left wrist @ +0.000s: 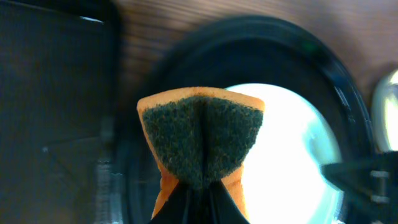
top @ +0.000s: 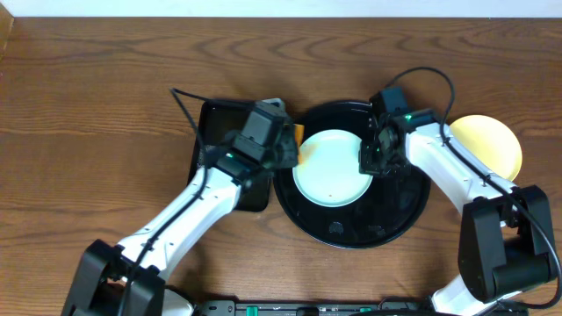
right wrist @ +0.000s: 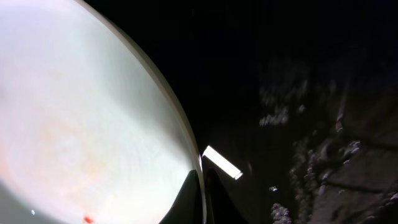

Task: Clean dirty plates on tray and stack at the side
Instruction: 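Scrub the pale green plate again with the sponge in the left gripper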

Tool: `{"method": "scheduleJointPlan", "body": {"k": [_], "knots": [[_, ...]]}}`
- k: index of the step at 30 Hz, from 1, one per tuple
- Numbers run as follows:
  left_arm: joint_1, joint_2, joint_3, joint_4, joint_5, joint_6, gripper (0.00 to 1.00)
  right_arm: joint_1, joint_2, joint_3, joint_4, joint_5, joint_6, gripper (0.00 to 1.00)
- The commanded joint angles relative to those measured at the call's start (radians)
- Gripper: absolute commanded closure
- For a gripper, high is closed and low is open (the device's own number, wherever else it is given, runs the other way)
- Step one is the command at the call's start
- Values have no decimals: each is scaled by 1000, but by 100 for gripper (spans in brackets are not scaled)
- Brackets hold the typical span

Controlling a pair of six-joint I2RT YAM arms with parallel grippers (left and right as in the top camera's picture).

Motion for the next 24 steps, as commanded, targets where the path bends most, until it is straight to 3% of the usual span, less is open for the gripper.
{"method": "scheduleJointPlan", "body": {"k": [1, 12, 16, 19, 24], "knots": [[-61, 55, -6, 33, 9, -97, 92, 19, 8, -58, 27, -13, 81, 99], [-241, 234, -6, 117, 10, -317, 92, 19, 8, -119, 74, -24, 85, 99], [-288, 272, -6, 109, 9, -313, 92, 19, 8, -119, 80, -24, 85, 99], [-308, 283, -6, 101, -6, -239, 92, 19, 8, -119, 80, -24, 85, 99], [-298, 285, -6, 29, -305, -100, 93, 19, 8, -119, 79, -24, 84, 99]]}}
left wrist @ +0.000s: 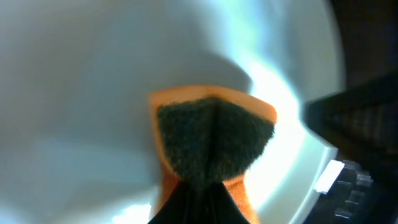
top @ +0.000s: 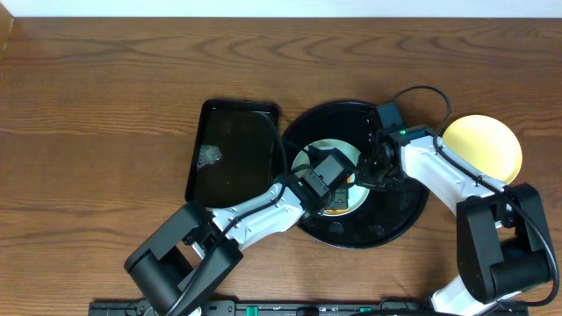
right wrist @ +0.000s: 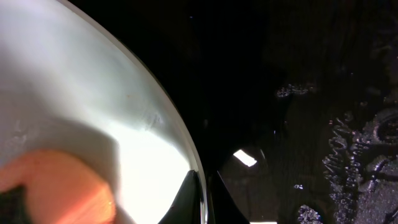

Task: Clean dirty plates on tray and stack at the side
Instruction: 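Scrub the pale green plate again with the sponge in the left gripper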

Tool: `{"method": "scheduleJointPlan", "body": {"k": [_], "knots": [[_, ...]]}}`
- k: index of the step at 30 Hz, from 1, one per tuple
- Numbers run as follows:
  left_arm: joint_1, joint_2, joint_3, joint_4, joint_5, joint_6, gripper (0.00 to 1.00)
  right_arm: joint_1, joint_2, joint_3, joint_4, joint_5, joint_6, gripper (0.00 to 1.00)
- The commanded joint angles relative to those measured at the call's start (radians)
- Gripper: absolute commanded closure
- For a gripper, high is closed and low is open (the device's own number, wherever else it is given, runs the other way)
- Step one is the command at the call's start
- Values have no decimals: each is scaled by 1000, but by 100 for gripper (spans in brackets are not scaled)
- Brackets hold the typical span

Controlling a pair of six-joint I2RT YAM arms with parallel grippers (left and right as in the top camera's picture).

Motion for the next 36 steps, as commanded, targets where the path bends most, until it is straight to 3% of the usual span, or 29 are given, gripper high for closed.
{"method": "scheduleJointPlan", "body": {"k": [1, 3, 8, 13, 18, 25, 32, 36], "knots": [[13, 14, -6, -47, -281, 121, 92, 10, 8, -15, 0, 4, 10, 99], [29, 12, -5, -43, -355, 193, 92, 10, 8, -15, 0, 4, 10, 99], [77, -6, 28, 2, -373, 356, 92, 10, 8, -15, 0, 4, 10, 99], [123, -34, 42, 90, -364, 373, 92, 10, 8, -15, -4, 4, 10, 99], [147, -32, 42, 115, -132, 377, 92, 10, 8, -15, -3, 4, 10, 99], [143, 10, 42, 129, -19, 426, 92, 10, 8, -15, -4, 4, 10, 99], [170, 59, 42, 141, -205, 476, 92, 10, 8, -15, -13, 4, 10, 99], [203, 72, 42, 139, -216, 463, 92, 10, 8, -15, -19, 3, 6, 99]]}}
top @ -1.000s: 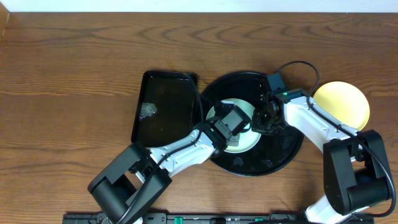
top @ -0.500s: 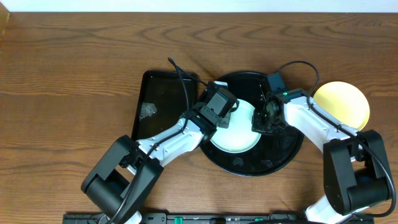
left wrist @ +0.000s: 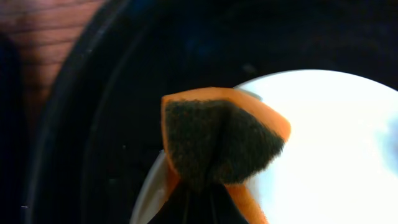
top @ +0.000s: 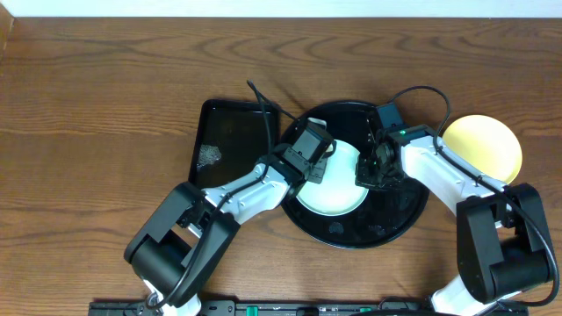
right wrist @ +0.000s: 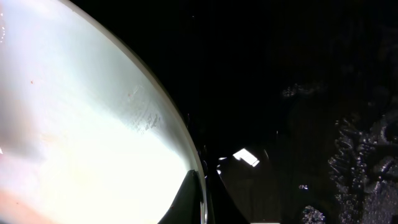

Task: Clean dirty plates on tray and stack at the side
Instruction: 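Scrub the pale green plate again with the sponge in the left gripper, then return the sponge to the black tray with the left gripper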

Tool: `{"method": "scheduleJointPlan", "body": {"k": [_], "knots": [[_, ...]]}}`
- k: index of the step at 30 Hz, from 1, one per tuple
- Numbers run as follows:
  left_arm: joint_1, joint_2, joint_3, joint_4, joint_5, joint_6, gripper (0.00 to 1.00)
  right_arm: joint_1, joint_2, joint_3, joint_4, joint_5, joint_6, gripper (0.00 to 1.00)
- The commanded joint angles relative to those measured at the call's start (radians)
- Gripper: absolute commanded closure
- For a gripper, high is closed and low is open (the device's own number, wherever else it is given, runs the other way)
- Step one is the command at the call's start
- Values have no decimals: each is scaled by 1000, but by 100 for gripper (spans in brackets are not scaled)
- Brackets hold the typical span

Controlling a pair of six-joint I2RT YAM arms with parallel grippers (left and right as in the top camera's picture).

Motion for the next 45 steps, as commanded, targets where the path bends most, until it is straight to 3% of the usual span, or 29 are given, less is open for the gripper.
{"method": "scheduleJointPlan", "body": {"k": [1, 5, 12, 18, 20, 22, 24, 27, 31, 35, 38, 45], "knots": [[43, 21, 23, -8, -76, -4, 92, 10, 8, -15, -14, 12, 1, 99], [62, 13, 26, -96, -51, -105, 92, 10, 8, -15, -22, 10, -2, 99], [80, -97, 26, -216, 255, -132, 92, -1, 8, -15, -22, 17, 19, 99], [108, -270, 26, -375, 197, -132, 92, -23, 8, -15, -23, 17, 19, 98], [128, -309, 26, -420, 138, -132, 92, -28, 8, -15, -13, 16, 18, 91], [153, -333, 26, -451, 92, -132, 92, -28, 8, -15, -3, 16, 18, 72], [183, -343, 26, -466, 69, -128, 92, -27, 8, -15, 8, 13, 18, 68], [231, -341, 23, -473, 51, -129, 92, -24, 8, -15, 21, 2, 18, 70], [284, -341, 23, -473, 50, -129, 92, -14, 15, -15, 31, -5, 18, 82], [311, -341, 23, -476, 51, -129, 93, -8, 52, -15, 44, -43, 18, 84], [311, -340, 23, -481, 51, -129, 92, -7, 84, -15, 60, -58, 18, 99], [311, -341, 23, -504, 51, -129, 92, -30, 44, -7, 137, -79, -9, 99]]}}
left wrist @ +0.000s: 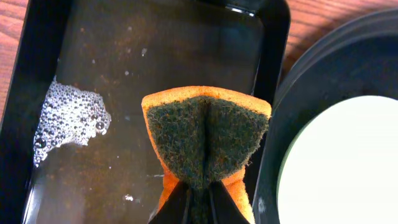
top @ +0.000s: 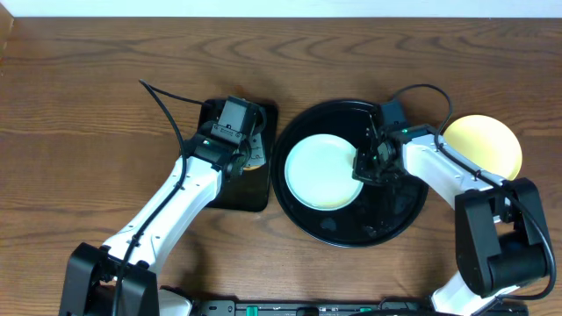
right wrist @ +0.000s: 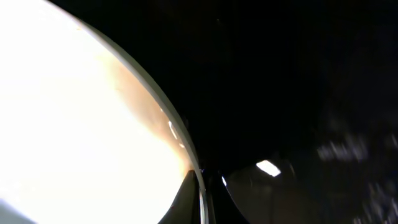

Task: Clean dirty plates on tray and stack at the side
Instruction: 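Return the sponge to the black tray with the left gripper, then carry the pale green plate right and stack it on the yellow plate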

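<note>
A pale round plate (top: pixel 320 171) lies in the black round tray (top: pixel 386 224). My right gripper (top: pixel 362 164) is shut on the plate's right rim (right wrist: pixel 198 180), one finger each side of the edge. My left gripper (left wrist: pixel 198 199) is shut on an orange sponge (left wrist: pixel 207 134) with a dark green scouring face, folded between the fingers. It hangs over the right side of the black rectangular wash tray (top: pixel 209 189), which holds water and foam (left wrist: pixel 68 121). A yellow plate (top: pixel 487 145) sits on the table at the right.
The wooden table (top: pixel 88 105) surrounds both trays. The rectangular tray's right wall (left wrist: pixel 273 56) stands close to the round tray's left rim (left wrist: pixel 292 81). Cables loop above both arms.
My left gripper has moved with the sponge from the pale plate's upper left edge to over the rectangular wash tray. The right gripper still pinches the plate's rim; the plate sits slightly further left.
At first the left gripper held the sponge at the round tray's left edge while the right gripper pinched the plate's rim. Then the sponge was pressed on the plate's middle, then at its upper left edge. Now the sponge is over the wash tray, the plate still held.
</note>
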Tool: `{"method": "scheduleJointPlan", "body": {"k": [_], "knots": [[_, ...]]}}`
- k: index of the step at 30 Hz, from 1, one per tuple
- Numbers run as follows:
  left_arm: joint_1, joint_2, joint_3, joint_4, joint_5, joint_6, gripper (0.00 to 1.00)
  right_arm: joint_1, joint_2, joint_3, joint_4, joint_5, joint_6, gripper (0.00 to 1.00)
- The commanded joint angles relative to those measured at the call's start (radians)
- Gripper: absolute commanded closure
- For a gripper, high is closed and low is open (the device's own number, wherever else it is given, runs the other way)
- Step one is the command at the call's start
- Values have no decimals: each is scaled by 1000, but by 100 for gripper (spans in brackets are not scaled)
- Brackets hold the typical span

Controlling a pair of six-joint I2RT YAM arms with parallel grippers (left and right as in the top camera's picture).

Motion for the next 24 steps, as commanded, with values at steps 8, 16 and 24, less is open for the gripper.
{"method": "scheduleJointPlan", "body": {"k": [8, 16, 24], "knots": [[3, -2, -3, -8, -13, -1, 92, -82, -149, -4, 79, 12, -106, 99], [3, -2, -3, -8, -13, -1, 92, -93, -263, -4, 114, 75, -315, 99], [3, -2, -3, -8, -13, -1, 92, -90, -344, -4, 117, 159, -400, 99]]}}
